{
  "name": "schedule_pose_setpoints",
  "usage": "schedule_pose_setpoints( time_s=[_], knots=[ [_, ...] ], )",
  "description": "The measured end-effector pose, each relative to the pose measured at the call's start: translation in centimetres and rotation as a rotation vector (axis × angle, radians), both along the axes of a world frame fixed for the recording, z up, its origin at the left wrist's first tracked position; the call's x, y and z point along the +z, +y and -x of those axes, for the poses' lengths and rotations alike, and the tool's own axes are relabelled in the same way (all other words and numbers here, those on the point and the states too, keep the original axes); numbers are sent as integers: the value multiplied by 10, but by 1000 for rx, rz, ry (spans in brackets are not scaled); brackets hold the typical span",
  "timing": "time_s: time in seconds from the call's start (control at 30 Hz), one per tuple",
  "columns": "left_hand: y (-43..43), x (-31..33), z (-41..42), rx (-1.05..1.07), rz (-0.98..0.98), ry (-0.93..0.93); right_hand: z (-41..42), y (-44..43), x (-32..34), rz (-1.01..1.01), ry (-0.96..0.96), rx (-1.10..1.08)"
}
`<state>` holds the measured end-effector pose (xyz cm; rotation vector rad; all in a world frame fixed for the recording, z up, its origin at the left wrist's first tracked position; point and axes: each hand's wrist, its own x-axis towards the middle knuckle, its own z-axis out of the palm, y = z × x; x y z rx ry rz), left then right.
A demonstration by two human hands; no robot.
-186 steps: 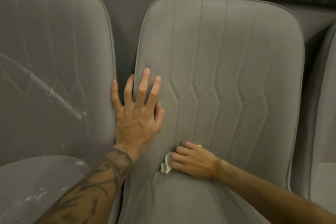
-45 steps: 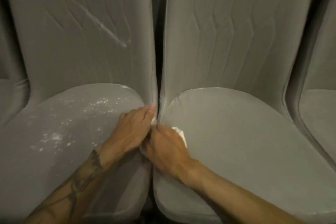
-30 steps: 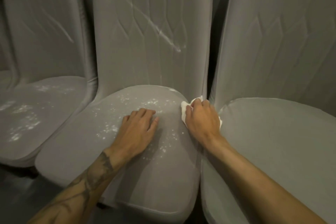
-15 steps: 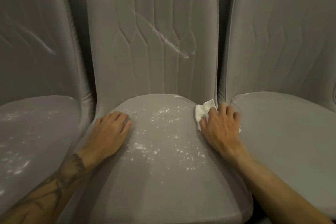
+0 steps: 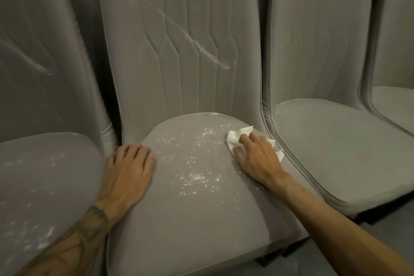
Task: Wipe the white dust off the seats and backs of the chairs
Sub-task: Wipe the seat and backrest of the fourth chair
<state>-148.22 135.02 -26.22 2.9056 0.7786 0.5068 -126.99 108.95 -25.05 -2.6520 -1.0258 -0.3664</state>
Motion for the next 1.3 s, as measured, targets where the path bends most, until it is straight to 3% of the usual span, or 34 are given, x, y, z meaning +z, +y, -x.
schedule_pose_setpoints(
  time_s=[0.1,0.23,0.47,0.67,0.83,1.07,1.23,1.3],
  knots=[
    [-1,-2,-2,8,-19,2,-18,-6,4,128,-121,-32],
    [-1,-6,-3,14,-47,-5,-40,9,7,130,-40,-202],
    [-1,-10,-7,14,-107,-27,-43,41,0,-36,135,81],
    [0,-15,-7,5,-153,-71,-66,73,6,76,92,-109],
    [4,-22,-9,13,-136,-51,-44,89,-6,-2,116,231],
    [4,-23,-11,38,-180,-44,-77,94,-1,117,52,-100],
    [3,-21,-9,18,-190,-41,-43,109,-3,35,168,229],
    [2,-19,-9,13,-190,-39,-50,91,2,19,186,238]
  ],
)
